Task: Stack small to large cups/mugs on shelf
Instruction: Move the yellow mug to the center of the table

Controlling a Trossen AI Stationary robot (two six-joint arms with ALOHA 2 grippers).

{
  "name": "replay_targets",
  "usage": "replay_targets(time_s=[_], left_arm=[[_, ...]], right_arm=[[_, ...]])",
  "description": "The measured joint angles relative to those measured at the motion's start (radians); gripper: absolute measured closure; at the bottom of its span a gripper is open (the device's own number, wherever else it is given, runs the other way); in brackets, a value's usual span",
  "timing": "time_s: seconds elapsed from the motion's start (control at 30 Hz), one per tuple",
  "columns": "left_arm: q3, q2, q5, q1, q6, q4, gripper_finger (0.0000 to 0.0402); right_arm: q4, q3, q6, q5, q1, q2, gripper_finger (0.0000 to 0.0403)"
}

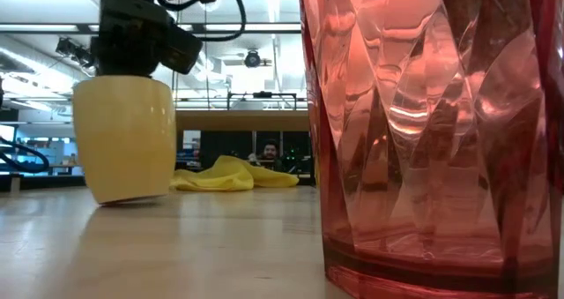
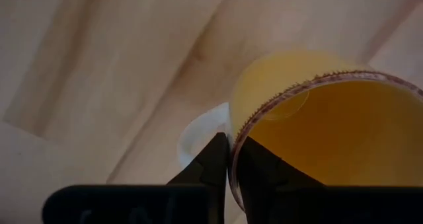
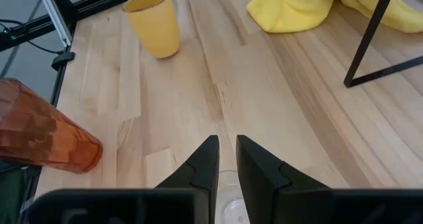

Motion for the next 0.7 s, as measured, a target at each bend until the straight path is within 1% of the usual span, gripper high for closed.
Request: replay_targets(time_s=[0.2, 0.4, 0.5, 0.7], left_arm=[[0.000, 0.001, 0.002, -0.068, -0.064, -0.003, 0.0354], [0.000, 0.000, -0.008, -0.131, -0.134, -0.006, 0.0373], [-0.001, 0.001, -0.009, -0.158, -0.151, -0.003, 0.0375], [-0.001, 0.001, -0.015, -0.192, -0.175, -0.006, 0.0356]], right_arm=[[0.000, 0.000, 0.000, 0.000, 0.000, 0.000, 0.0343], [0.001, 0.000, -0.007, 0.000, 0.000, 0.000, 0.0343], [0.002, 0.000, -0.008, 0.000, 0.000, 0.000, 0.0343], [0.008, 0.000, -0.008, 0.001, 0.000, 0.000, 0.0343]])
